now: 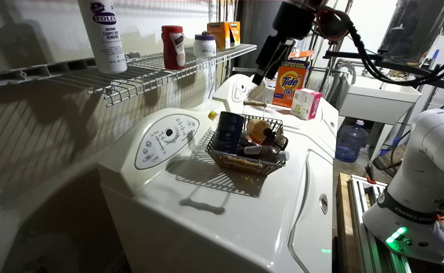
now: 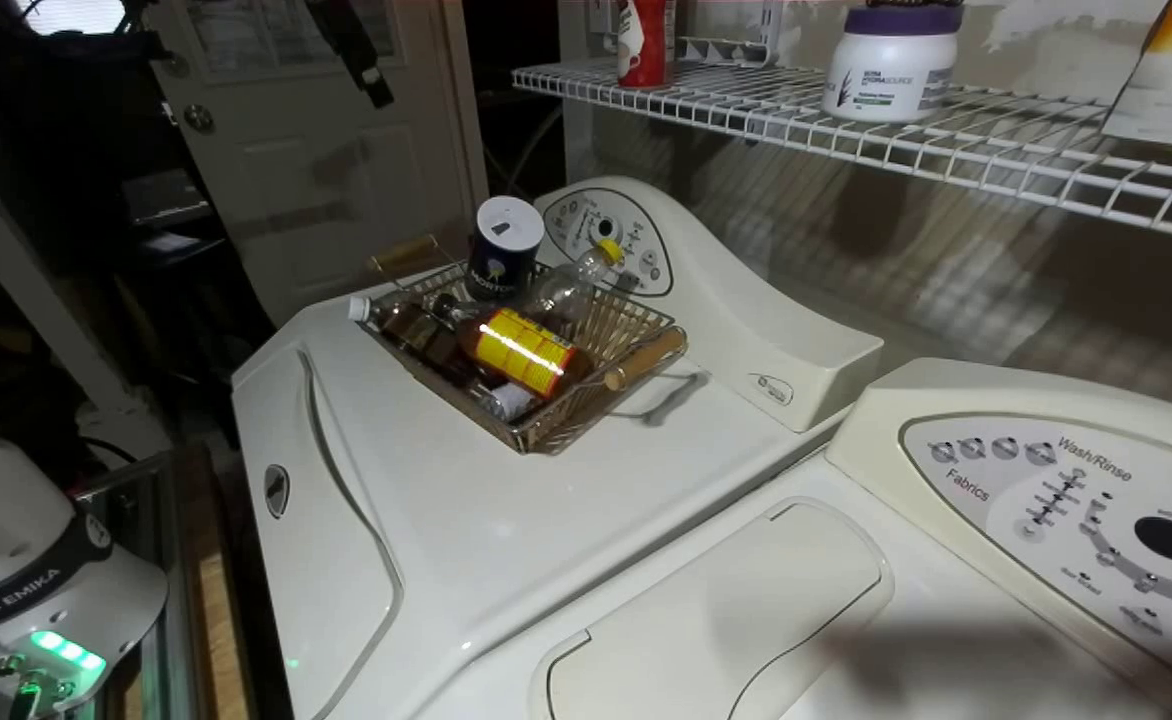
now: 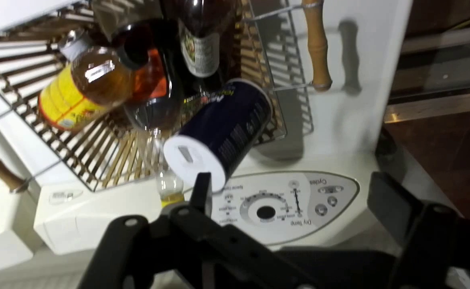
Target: Move the red bottle on the top rack and place it in the products basket on the laundry machine
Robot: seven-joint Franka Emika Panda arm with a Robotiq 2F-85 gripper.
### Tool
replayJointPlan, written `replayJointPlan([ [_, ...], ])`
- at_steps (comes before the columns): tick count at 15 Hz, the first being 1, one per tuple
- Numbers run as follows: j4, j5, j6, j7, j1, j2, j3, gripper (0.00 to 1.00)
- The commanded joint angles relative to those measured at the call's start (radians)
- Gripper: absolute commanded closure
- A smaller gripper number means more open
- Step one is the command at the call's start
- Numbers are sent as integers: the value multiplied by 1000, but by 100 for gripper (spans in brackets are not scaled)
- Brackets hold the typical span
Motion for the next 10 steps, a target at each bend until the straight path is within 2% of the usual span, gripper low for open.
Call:
replayJointPlan([
  [1, 141, -111, 50, -45, -20, 76, 24, 0],
  [10, 478, -249, 96, -105, -16, 367, 10, 0],
])
